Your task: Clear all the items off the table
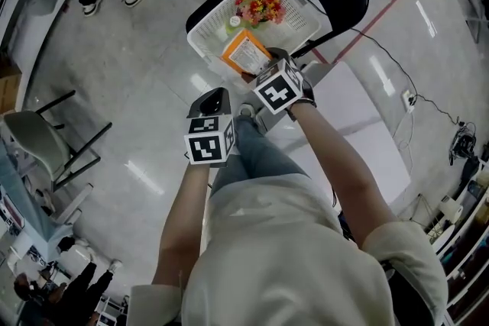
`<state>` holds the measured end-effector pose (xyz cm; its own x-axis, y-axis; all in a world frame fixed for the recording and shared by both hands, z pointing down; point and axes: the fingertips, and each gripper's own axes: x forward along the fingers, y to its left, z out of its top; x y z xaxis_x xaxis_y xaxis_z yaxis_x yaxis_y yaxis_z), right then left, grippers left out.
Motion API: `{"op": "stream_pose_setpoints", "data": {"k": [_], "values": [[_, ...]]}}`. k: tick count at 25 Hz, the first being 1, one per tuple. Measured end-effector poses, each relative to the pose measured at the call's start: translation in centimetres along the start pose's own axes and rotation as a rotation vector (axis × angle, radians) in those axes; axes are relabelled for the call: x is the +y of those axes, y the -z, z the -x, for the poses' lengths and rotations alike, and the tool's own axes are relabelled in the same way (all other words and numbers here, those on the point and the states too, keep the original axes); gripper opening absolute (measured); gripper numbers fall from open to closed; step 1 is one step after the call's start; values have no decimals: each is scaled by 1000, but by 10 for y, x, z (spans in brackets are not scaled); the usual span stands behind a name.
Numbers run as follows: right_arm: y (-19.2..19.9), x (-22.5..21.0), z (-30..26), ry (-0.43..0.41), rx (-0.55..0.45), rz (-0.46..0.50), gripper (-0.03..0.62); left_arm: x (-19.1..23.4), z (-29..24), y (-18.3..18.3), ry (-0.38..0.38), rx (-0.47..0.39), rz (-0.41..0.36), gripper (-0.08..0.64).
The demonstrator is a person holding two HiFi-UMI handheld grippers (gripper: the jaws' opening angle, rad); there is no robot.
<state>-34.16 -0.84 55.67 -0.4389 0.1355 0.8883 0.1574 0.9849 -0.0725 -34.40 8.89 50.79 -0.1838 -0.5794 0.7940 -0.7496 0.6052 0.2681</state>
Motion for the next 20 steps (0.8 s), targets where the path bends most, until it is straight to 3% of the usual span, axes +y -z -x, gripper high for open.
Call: {"op": "stream_pose_setpoints", "data": {"k": [17, 20], "values": [[-8, 1, -43, -73, 58, 58, 336, 9, -21, 4, -18, 31, 69, 8], [-5, 5, -46, -93, 64, 50, 372, 10, -20, 4, -21, 29, 70, 8]]}}
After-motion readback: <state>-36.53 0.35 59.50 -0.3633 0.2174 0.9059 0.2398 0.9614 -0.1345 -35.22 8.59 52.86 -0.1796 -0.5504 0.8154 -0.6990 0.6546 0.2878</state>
